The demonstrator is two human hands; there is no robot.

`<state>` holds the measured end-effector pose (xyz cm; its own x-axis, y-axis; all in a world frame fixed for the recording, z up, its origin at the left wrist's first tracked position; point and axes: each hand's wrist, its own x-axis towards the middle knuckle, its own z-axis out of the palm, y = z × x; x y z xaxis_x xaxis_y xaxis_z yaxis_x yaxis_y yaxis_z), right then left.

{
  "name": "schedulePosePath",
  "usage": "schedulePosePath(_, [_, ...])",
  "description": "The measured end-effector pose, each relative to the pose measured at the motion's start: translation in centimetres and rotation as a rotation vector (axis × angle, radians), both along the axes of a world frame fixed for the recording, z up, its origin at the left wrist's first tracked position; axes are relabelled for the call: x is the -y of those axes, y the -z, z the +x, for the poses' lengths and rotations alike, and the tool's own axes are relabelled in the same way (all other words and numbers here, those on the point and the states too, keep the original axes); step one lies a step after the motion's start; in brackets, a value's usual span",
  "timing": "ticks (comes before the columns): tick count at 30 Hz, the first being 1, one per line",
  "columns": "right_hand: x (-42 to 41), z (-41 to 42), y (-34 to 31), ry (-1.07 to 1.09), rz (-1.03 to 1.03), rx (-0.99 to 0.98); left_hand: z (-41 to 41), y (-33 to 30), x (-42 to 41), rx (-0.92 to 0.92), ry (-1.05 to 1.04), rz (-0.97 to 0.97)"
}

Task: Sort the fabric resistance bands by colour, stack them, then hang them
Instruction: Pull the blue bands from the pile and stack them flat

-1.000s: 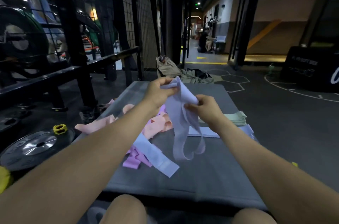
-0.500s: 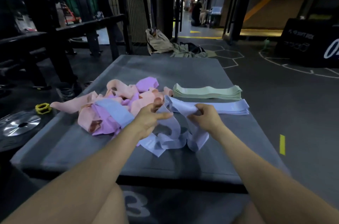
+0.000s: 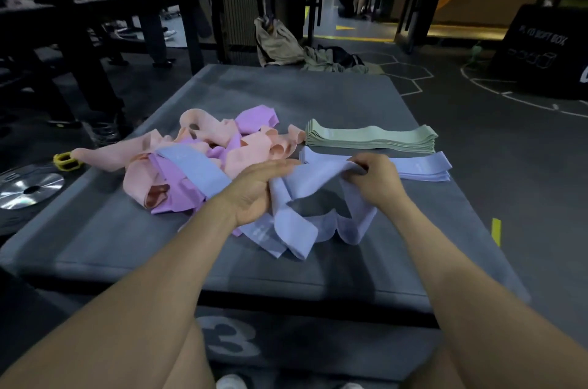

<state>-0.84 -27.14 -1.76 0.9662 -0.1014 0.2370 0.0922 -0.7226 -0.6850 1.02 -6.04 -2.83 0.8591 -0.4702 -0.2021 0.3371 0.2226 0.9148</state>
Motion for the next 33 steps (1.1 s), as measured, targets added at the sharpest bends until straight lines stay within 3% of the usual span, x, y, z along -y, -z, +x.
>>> schedulePosePath(3, [0.1,0.1,0.0,0.058,0.092,0.057,-0.8,0.2,0.2,0.241,-0.073,0.272])
schedulePosePath(6, [-0.1,-0.1,-0.2,0.054,0.101,0.085,0.0,0.4,-0.3,0.424,-0.356,0.457])
schedulePosePath(11, [-0.9,-0.6,0.4,-0.159,-0.195,-0.056,1.6,0.5,-2.2,0.397,-0.839,0.416])
schedulePosePath(16, [-0.9,-0.8,0.7,-0.277,-0.259,-0.242,1.6,0.0,-3.4,0.319,-1.111,0.292])
schedulePosePath(21, [-0.3,-0.8,0.9,-0.317,-0.215,-0.348,1.9,0.1,-4.4,0.23,-1.202,0.17])
schedulePosePath(28, [-1.0,-1.1,-0.6,-0.013,-0.05,-0.043,1.8,-0.2,-4.7,0.174,-1.241,0.122])
schedulePosePath(33, [-0.4,-1.0,-0.3,0.122,-0.066,0.007,1.3,-0.3,-4.5,0.142,-1.205,0.18])
